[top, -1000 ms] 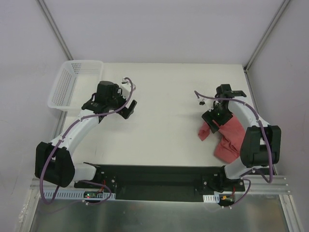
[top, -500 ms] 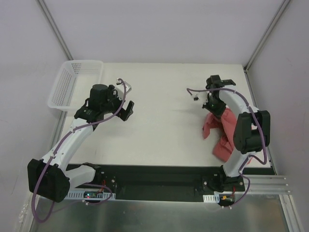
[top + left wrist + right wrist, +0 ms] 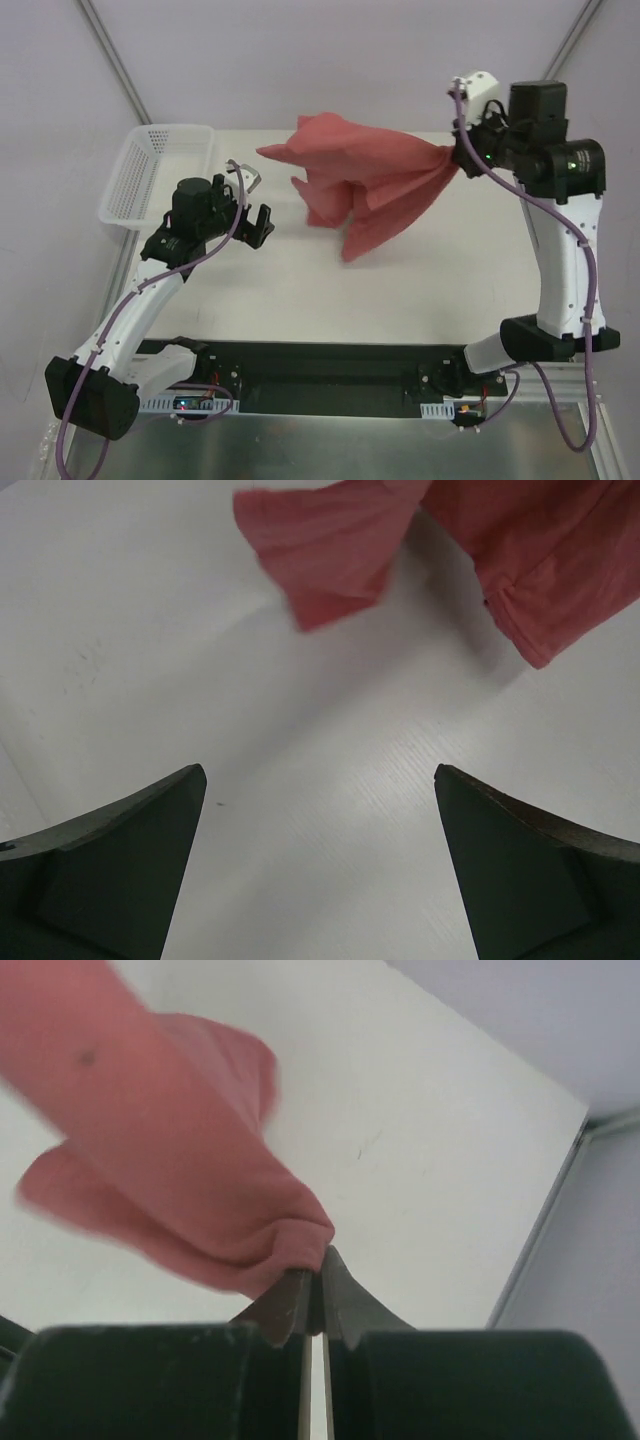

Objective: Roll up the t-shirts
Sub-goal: Place the T-shirt at the center of the board.

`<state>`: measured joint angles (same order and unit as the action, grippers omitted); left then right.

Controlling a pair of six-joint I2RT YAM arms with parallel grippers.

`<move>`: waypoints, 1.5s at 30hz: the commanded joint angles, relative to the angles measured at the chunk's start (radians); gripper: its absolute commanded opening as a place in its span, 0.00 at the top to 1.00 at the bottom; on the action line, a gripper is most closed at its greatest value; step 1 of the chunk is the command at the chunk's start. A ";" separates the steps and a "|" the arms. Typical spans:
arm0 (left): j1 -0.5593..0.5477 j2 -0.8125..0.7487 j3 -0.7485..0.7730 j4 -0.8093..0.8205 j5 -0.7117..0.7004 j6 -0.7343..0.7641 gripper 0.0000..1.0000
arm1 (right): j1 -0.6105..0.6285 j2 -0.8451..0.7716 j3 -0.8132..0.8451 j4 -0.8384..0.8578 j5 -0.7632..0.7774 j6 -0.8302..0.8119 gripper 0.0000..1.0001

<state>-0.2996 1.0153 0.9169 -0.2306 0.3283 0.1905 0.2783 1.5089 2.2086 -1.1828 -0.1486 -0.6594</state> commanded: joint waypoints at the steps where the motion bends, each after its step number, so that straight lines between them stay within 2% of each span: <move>1: 0.007 0.023 0.005 0.013 0.023 0.007 0.01 | -0.249 -0.044 -0.311 0.009 -0.129 0.179 0.99; 4: 0.013 0.061 -0.003 0.014 0.038 0.018 0.01 | -0.494 -0.036 -0.568 0.064 -0.222 0.224 0.99; 5: 0.016 0.071 0.000 0.013 0.051 0.015 0.01 | -0.526 0.009 -0.616 0.051 -0.236 0.209 0.81; 7: 0.019 0.098 0.011 0.013 0.063 0.020 0.01 | -0.605 0.040 -0.680 0.051 -0.211 0.175 0.58; 8: 0.019 0.109 0.017 0.011 0.069 0.033 0.01 | -0.616 0.056 -0.688 0.055 -0.186 0.161 0.51; 10: 0.017 0.146 0.028 0.014 0.092 0.046 0.01 | -0.599 0.059 -0.653 0.064 -0.177 0.126 0.48; 12: 0.017 0.180 0.027 0.030 0.109 0.049 0.01 | -0.555 0.039 -0.589 0.068 -0.209 0.104 0.47; 15: 0.017 0.218 0.026 0.042 0.094 0.003 0.01 | -0.391 -0.025 -0.599 0.071 -0.238 0.006 0.47; 16: 0.017 0.224 0.031 0.042 0.072 -0.009 0.01 | -0.275 -0.045 -0.622 0.081 -0.223 -0.026 0.47; 18: 0.020 0.229 0.030 0.042 0.051 -0.037 0.01 | -0.130 -0.091 -0.743 0.126 -0.158 -0.123 0.47; 19: 0.022 0.232 0.033 0.042 -0.003 -0.049 0.01 | -0.016 -0.099 -0.794 0.211 -0.137 -0.144 0.47; 20: 0.028 0.227 0.039 0.039 -0.043 -0.122 0.01 | 0.031 -0.099 -0.826 0.250 -0.106 -0.154 0.47; 23: 0.131 0.203 0.051 0.004 -0.080 -0.257 0.01 | 0.171 -0.008 -0.837 0.333 -0.120 -0.164 0.48; 24: 0.192 0.195 0.045 -0.007 -0.090 -0.276 0.01 | 0.202 0.023 -0.808 0.348 -0.126 -0.173 0.48; 26: 0.230 0.175 0.039 -0.015 -0.156 -0.310 0.01 | 0.292 0.134 -0.768 0.397 -0.109 -0.186 0.48; 28: 0.270 0.154 0.036 -0.027 -0.152 -0.319 0.01 | 0.361 0.265 -0.671 0.414 -0.086 -0.189 0.46; 31: 0.287 0.088 0.020 -0.030 -0.138 -0.316 0.01 | 0.432 0.409 -0.562 0.408 -0.066 -0.209 0.46; 35: 0.294 -0.003 0.004 -0.039 -0.141 -0.312 0.01 | 0.479 0.535 -0.501 0.391 -0.049 -0.244 0.45; 43: 0.379 -0.073 -0.032 -0.044 -0.123 -0.325 0.01 | 0.535 0.643 -0.503 0.313 -0.051 -0.304 0.45; 44: 0.390 -0.076 -0.033 -0.044 -0.117 -0.330 0.01 | 0.538 0.652 -0.515 0.328 -0.030 -0.298 0.46; 45: 0.398 -0.080 -0.033 -0.045 -0.107 -0.333 0.01 | 0.538 0.659 -0.539 0.357 -0.007 -0.295 0.57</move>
<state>0.0704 0.9520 0.9020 -0.2543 0.2016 -0.1055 0.8043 2.1414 1.6852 -0.8211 -0.2081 -0.9245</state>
